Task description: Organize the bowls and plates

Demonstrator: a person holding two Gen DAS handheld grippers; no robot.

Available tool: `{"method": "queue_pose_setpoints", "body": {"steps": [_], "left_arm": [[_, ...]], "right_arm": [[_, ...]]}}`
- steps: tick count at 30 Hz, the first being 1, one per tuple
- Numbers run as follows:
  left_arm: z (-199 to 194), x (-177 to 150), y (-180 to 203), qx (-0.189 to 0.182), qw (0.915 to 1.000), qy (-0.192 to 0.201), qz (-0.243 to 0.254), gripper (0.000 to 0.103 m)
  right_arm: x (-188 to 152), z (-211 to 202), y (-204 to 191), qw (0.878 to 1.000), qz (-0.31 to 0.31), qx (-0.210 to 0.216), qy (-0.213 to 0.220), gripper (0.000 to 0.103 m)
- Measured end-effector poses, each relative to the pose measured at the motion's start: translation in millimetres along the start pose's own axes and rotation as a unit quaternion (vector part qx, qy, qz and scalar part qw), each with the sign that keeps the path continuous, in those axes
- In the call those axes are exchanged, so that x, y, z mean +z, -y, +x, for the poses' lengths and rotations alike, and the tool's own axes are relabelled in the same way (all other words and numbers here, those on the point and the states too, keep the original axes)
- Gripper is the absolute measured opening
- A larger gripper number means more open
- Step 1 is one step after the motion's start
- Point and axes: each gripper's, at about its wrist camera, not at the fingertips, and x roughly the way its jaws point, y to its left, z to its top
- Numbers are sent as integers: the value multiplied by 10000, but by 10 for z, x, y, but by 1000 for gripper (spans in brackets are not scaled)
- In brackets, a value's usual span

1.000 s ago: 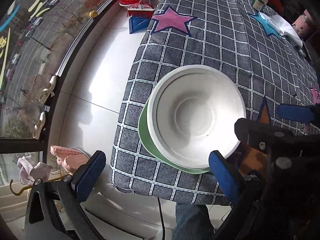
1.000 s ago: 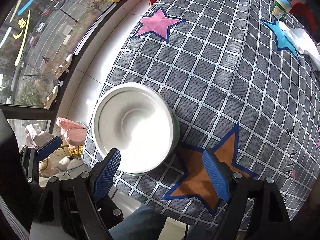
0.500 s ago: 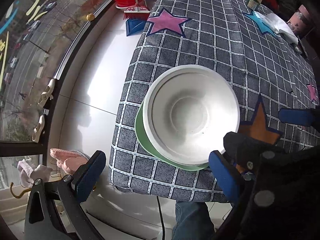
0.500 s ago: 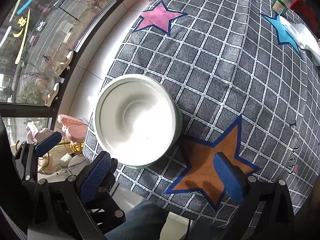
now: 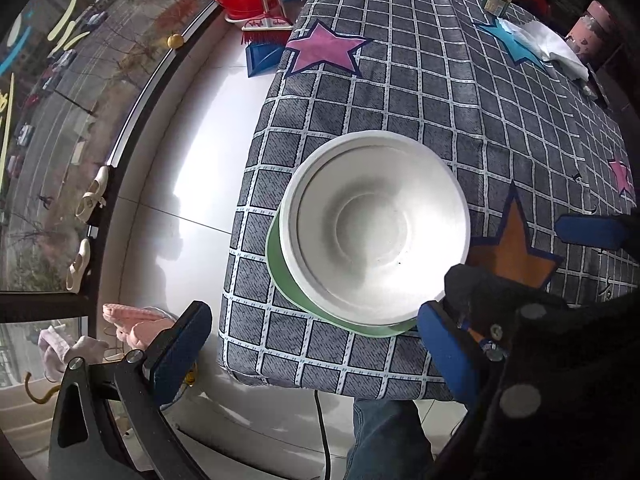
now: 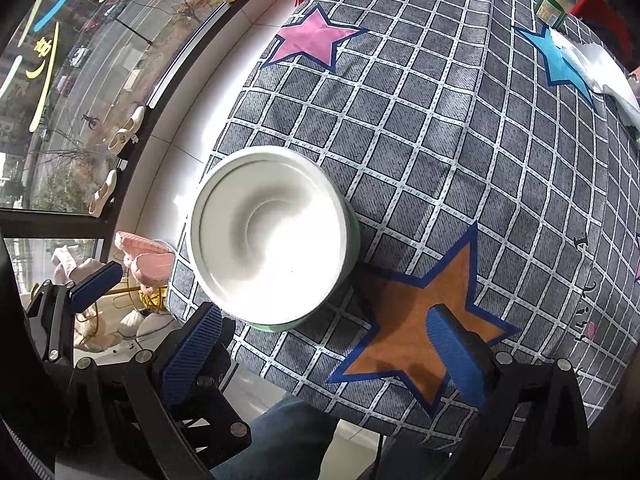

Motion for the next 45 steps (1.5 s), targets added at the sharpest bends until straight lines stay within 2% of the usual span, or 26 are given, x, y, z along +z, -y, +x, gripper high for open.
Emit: {"method": "queue_pose_setpoints", "body": {"steps": [17, 38, 45], "left_arm": [[-8, 46, 58, -35, 10000, -37, 50, 103], [10, 109, 83, 51, 9999, -19, 163, 103], [83, 122, 85, 129, 9996, -125, 197, 103]], "right_arm": [[-6, -29, 63, 10000, 56, -65, -1, 103], [-12, -35, 115, 9999, 127, -102, 9, 103], [-2, -22, 119, 9999, 137, -91, 23, 103]]}}
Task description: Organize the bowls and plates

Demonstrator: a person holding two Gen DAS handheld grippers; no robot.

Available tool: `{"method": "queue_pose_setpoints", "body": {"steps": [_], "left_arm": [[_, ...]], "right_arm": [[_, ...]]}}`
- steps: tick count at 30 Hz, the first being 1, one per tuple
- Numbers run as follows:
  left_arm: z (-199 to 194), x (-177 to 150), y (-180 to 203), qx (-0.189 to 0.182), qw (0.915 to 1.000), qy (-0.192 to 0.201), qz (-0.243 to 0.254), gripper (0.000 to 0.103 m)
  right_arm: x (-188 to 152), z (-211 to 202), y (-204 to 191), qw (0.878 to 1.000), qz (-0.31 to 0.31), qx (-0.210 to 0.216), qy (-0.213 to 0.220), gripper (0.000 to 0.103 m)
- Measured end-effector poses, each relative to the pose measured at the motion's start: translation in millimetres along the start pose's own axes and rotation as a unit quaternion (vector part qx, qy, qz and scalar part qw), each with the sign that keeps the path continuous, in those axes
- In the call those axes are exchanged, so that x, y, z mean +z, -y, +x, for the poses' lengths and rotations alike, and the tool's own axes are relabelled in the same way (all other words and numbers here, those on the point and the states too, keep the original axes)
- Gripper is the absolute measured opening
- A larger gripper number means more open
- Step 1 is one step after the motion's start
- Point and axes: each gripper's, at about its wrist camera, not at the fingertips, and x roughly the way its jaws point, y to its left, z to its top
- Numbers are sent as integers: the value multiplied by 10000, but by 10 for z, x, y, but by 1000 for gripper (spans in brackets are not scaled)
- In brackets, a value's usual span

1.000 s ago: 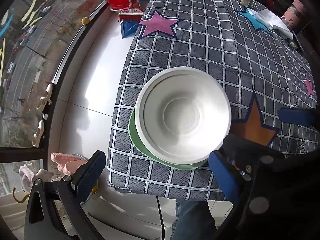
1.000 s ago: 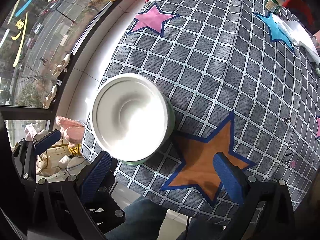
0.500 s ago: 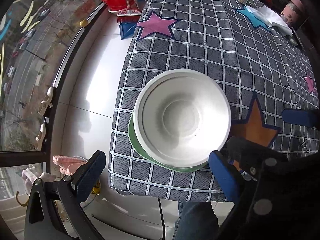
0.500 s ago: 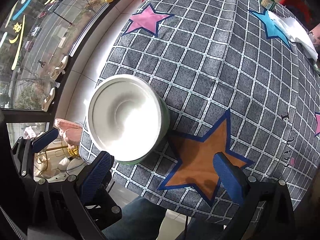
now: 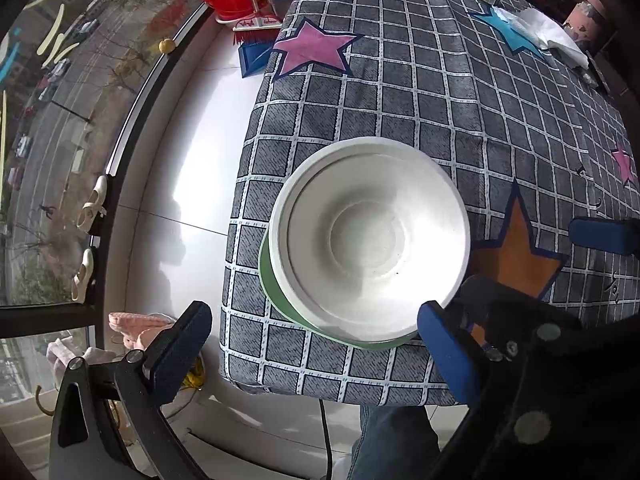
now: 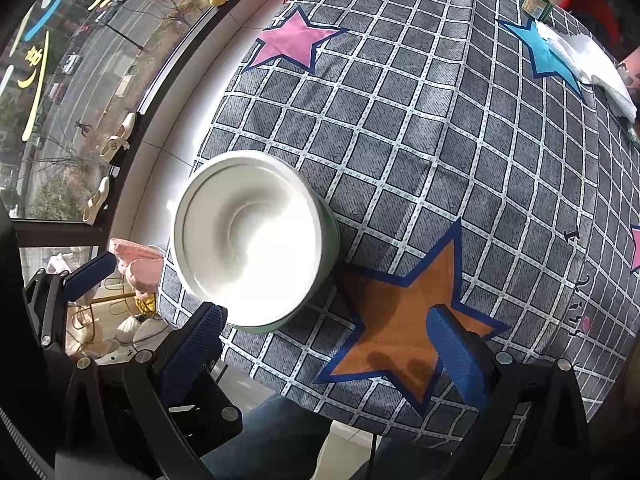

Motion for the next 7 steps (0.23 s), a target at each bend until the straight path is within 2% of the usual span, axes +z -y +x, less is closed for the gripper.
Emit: {"method": "queue_pose_setpoints", "body": {"steps": [2, 5, 7], "left_arm": [[39, 0, -9, 55, 10000, -46, -26, 103], [29, -16, -12, -91, 9999, 100, -46, 103], [63, -11, 68, -89, 9998, -87, 143, 103]], "right_arm": [[18, 15, 0, 10000, -8, 16, 15, 103], [54, 71, 18, 9998, 105, 182, -8, 103], [51, 119, 87, 9988, 248, 427, 11, 103]]}}
